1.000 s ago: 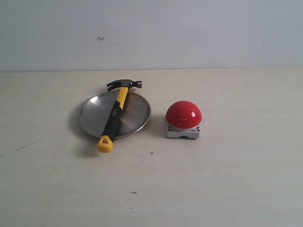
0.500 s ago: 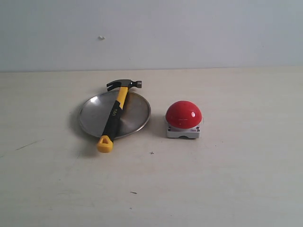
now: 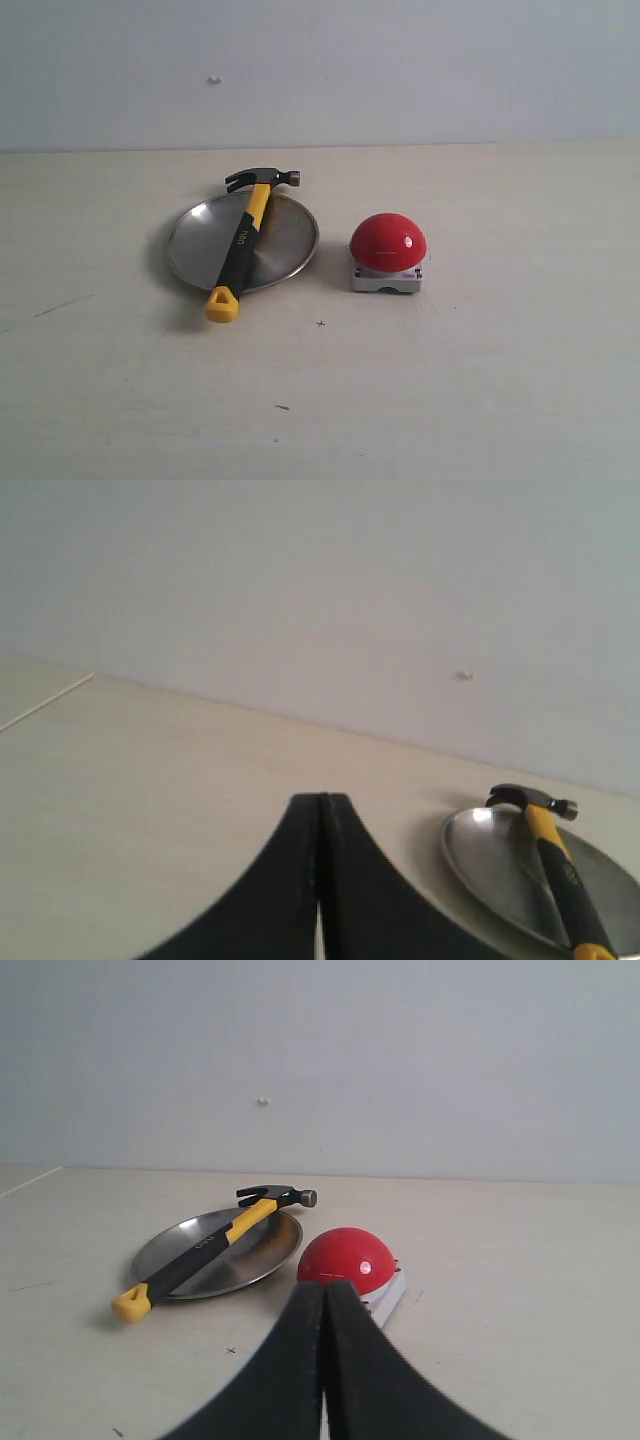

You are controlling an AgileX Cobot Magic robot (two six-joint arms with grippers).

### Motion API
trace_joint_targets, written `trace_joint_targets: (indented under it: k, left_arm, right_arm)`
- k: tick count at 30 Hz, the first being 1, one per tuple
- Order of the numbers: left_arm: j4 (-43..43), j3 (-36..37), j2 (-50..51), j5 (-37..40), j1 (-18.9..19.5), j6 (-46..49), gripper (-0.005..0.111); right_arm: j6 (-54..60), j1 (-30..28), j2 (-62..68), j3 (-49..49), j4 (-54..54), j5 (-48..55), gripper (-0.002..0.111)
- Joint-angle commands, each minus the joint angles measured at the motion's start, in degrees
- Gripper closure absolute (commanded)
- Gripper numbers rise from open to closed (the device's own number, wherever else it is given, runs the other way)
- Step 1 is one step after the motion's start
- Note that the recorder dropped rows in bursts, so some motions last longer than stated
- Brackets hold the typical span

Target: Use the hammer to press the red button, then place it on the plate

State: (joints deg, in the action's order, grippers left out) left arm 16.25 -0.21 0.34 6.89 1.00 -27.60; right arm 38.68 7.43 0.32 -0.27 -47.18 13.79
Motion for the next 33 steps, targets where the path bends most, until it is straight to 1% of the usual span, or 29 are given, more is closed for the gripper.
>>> trace_joint_targets:
  k: [1,4,5,33]
  left_arm:
    - [0.00,0.21,-0.34,6.37,0.18,0.90,0.107]
    - [0.00,0.21,-0.34,11.47,0.18,1.02,0.107]
    - [0.00,0.21,-0.34,11.80,0.18,1.02,0.107]
    - [0.14,0.21,-0.34,11.78,0.18,1.02,0.107]
  right_arm:
    - [0.31,0.19,0.12,0.27,0.23,-0.22,0.108]
    - [0.31,0.19,0.12,0.27,0.23,-0.22,0.108]
    - [0.31,0.19,0.12,0.27,0.23,-0.22,0.108]
    - [0.31,0.19,0.12,0.27,0.23,-0.22,0.108]
